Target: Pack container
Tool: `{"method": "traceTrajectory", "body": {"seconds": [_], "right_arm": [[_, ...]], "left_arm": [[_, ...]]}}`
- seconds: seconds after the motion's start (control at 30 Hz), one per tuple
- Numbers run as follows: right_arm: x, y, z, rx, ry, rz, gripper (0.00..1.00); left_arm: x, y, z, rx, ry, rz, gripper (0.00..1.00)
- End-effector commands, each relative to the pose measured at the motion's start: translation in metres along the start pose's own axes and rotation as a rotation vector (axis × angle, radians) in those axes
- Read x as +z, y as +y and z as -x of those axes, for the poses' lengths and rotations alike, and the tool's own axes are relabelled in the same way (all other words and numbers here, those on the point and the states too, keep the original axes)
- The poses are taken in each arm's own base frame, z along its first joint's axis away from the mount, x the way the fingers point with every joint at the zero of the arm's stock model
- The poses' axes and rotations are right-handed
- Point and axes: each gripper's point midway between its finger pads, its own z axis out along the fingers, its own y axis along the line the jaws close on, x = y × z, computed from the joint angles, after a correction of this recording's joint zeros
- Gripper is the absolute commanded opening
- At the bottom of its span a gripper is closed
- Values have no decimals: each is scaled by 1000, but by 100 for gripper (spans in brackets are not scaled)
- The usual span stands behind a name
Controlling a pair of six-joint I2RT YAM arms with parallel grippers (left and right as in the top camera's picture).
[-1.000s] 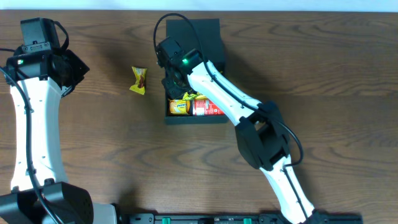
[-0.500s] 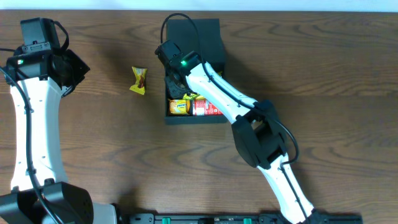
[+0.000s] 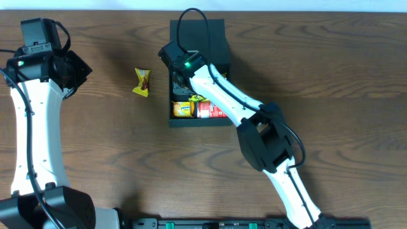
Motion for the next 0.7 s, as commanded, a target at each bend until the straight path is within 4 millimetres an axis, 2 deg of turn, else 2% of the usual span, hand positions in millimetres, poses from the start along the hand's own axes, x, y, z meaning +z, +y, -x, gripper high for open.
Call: {"method": "traceTrajectory", "body": {"seconds": [0.0,0.13,0.23,0.33,0.37,0.4,0.43,0.53,0.6,0.63,0.67], "right_arm": [[4,6,-2,13,2,10,2],[-17,20,13,-32,-18,81,2],[-57,22,44,-54,-101,131,2],[-106,13,79,-51,-204,178,2],[-124,6,92,-43,-243,187,2],[-153,-9,109,-30,-302,202,1],[-166,-17,117,-25,-328,206,2],[-228,-71,147,-11,-449,197,2],[-256,-102,159,1,-507,178,2],[-272,-123,164,6,-539,160,2],[-283,-141,167,16,-560,143,2]], "left_arm": [[3,1,-1,11,8,5,6],[3,1,-1,36,8,5,6],[3,-2,-4,93,12,2,6],[6,-11,-14,159,32,-3,6],[8,-14,-20,186,43,-6,6],[13,-20,-31,227,62,-9,8],[17,-23,-37,256,72,-11,11],[44,-33,-76,374,130,-27,12],[59,-42,-104,419,174,-59,13],[65,-48,-117,441,189,-84,18],[70,-55,-128,466,190,-99,29]]}}
